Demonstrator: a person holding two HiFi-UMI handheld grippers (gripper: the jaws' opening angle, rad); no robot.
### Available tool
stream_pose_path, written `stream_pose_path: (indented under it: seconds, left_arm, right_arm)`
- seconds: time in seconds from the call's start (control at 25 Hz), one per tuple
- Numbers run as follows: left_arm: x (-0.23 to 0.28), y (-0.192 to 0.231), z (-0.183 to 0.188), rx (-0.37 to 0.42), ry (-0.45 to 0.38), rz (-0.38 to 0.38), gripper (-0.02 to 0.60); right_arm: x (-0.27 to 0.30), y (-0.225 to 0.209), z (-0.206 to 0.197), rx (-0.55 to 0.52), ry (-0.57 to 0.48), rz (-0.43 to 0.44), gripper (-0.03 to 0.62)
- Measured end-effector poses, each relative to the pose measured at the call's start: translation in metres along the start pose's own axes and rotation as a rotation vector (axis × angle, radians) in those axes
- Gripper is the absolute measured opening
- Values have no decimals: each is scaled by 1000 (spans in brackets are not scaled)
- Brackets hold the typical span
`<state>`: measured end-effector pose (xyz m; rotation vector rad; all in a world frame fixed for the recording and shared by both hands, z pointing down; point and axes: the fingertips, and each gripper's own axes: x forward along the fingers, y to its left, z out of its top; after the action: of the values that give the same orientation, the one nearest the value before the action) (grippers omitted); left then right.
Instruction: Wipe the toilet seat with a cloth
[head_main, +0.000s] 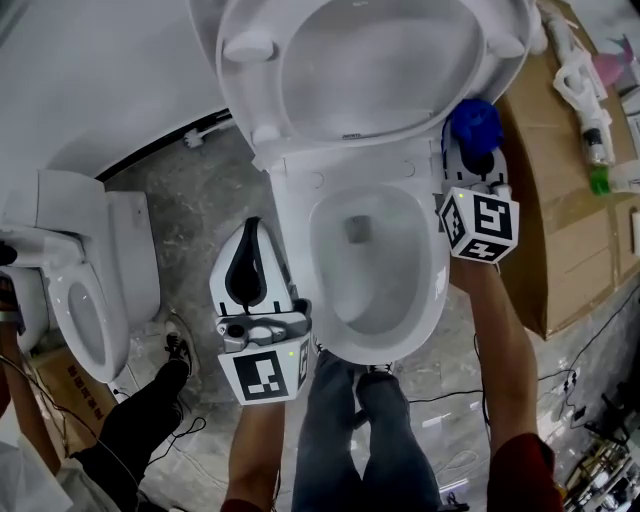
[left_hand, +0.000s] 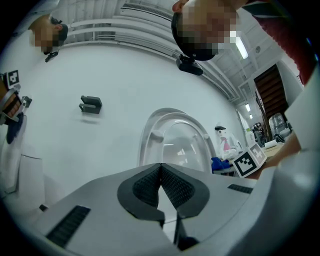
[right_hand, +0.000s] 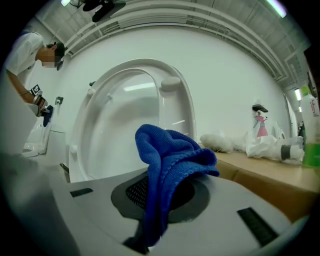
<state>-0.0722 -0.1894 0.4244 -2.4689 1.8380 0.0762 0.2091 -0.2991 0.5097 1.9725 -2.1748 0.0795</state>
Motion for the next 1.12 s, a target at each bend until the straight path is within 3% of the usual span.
stream_pose_path:
  seconds: [0.48, 0.76, 1.12]
  left_arm:
    - [-14, 5, -46, 7, 32, -7, 15]
    - [-22, 15, -56, 1, 38, 12, 15]
    - [-25, 34, -48, -5, 27, 24, 15]
  right_arm:
    - [22, 19, -90, 34, 122, -5, 54]
    - [32, 37, -123, 81, 179, -18, 54]
    - [40, 127, -130, 104, 217, 107, 54]
